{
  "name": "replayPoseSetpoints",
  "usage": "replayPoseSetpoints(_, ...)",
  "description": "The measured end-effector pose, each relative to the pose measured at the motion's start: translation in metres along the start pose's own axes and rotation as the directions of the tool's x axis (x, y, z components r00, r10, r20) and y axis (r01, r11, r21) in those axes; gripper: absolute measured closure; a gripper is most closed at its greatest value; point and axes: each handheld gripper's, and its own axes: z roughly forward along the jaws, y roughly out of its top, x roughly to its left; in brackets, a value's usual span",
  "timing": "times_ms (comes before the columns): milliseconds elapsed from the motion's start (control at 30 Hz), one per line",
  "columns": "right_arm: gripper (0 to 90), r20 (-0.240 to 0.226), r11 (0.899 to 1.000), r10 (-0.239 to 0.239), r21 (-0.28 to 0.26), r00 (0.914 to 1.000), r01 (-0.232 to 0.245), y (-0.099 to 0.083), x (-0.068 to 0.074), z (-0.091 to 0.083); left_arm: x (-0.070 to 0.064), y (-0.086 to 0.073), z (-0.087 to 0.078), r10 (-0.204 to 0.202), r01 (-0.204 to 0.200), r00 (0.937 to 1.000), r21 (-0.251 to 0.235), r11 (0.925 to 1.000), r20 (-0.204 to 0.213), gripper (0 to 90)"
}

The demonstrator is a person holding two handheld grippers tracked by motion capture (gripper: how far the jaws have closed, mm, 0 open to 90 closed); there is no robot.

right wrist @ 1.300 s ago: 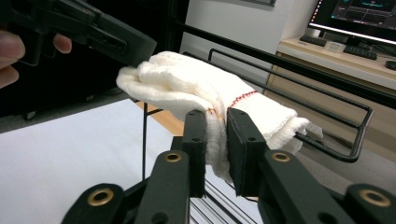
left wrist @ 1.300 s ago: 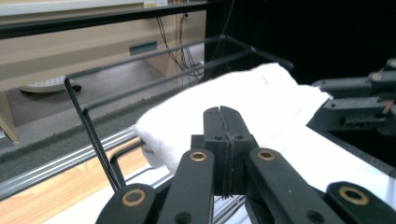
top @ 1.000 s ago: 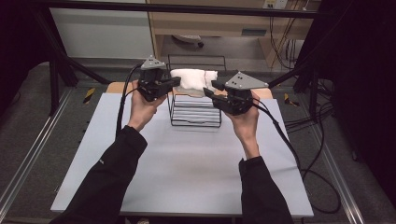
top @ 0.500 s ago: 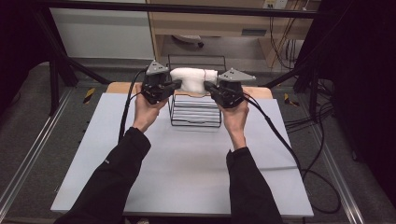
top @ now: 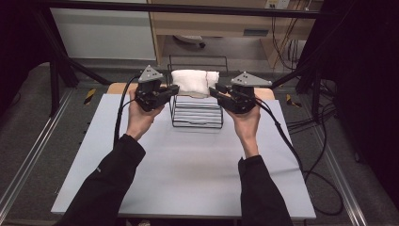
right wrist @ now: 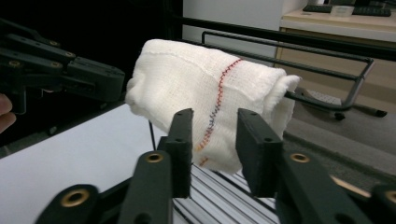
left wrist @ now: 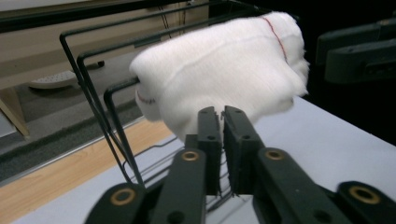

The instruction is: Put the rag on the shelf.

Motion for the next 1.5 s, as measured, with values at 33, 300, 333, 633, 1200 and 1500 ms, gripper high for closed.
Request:
replayPoseSetpoints(33,58.7,-0.006,1.0,0.014,0.003,0.9999,-0.014,-0.001,0.0,-0.004,0.0,-0.002,-0.002,0.001,-0.001,1.0,0.002,1.0,0.003,79.4)
replayPoseSetpoints(300,34.3,-0.034,0.998,0.044,0.043,0.9985,-0.042,-0.025,-0.003,-0.028,0.004,-0.044,-0.02,0.003,-0.004,0.9998,0.058,0.9983,0.017,56.2)
replayPoseSetpoints(333,31.0,-0.04,0.997,0.055,0.055,0.9977,-0.052,-0.029,-0.004,-0.03,0.005,-0.049,-0.022,0.003,-0.004,0.9998,0.067,0.9977,0.02,52.9)
replayPoseSetpoints(633,8.6,-0.047,0.991,0.072,0.115,0.9963,-0.066,-0.071,-0.008,-0.049,0.017,-0.124,-0.04,-0.022,0.022,0.9997,0.175,0.9842,-0.002,26.0)
replayPoseSetpoints(1200,0.4,-0.05,0.961,0.132,0.252,0.99,-0.115,-0.176,-0.021,-0.083,0.027,-0.206,-0.077,-0.023,0.026,0.9996,0.254,0.9668,-0.016,9.9)
replayPoseSetpoints(1500,0.5,-0.027,0.95,0.171,0.271,0.9849,-0.158,-0.204,-0.028,-0.098,0.032,-0.219,-0.084,-0.061,0.061,0.9981,0.248,0.9669,-0.008,9.9)
